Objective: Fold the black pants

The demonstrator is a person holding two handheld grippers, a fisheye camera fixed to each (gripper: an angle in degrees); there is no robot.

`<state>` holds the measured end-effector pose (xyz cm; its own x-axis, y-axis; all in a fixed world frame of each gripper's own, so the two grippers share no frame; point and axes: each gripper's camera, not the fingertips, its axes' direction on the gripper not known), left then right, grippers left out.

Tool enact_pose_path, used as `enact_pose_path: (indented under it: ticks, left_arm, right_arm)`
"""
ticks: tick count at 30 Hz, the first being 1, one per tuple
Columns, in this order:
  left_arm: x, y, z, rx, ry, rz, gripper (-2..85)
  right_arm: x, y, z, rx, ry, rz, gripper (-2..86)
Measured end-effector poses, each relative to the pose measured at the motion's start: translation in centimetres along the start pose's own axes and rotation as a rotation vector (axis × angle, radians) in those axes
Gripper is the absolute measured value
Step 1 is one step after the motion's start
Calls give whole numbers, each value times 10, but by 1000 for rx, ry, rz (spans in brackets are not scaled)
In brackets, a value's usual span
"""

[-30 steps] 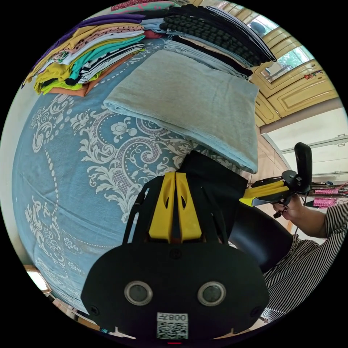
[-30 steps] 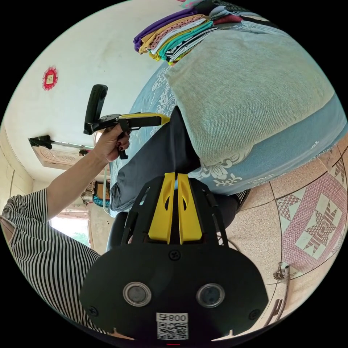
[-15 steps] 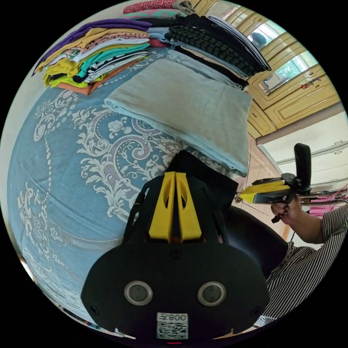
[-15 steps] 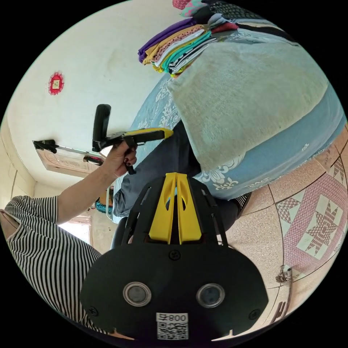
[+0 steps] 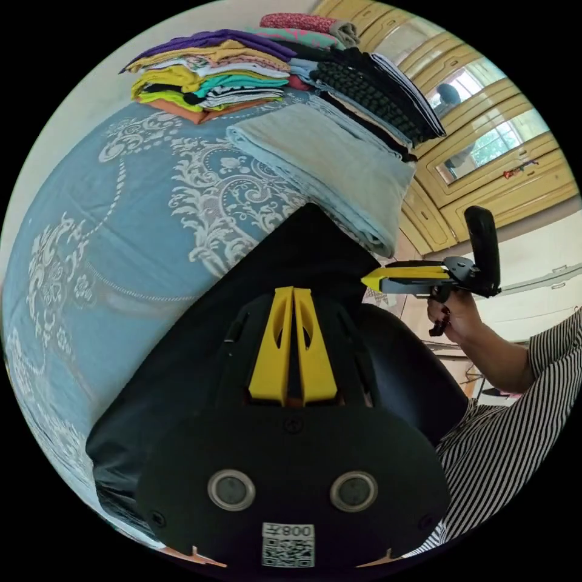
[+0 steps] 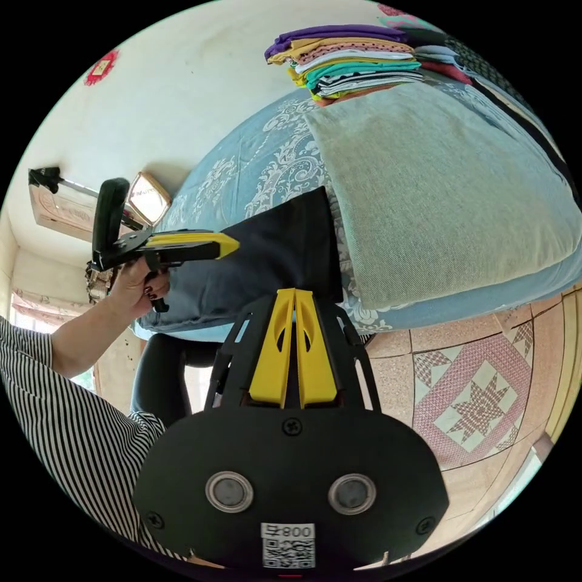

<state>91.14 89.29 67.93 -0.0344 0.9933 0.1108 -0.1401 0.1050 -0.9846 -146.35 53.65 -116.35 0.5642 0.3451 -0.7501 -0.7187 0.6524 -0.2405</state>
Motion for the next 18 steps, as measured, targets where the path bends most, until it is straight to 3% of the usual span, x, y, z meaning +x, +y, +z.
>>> enact_pose_path:
  ticks: [6,10,18]
  left_arm:
    - [-119,149,-62,83,-188,-423,13]
    - [-194,240,-89,156,-207,-657,30]
    - [-287,312,-71,99,-151,-696,38]
  right_arm:
    - [-84,-50,-5,-15,-85,-161,0]
    - [-159,-90,20,-93,-197,-324,0]
    - [-351,-126,117,-412,-333,-705,0]
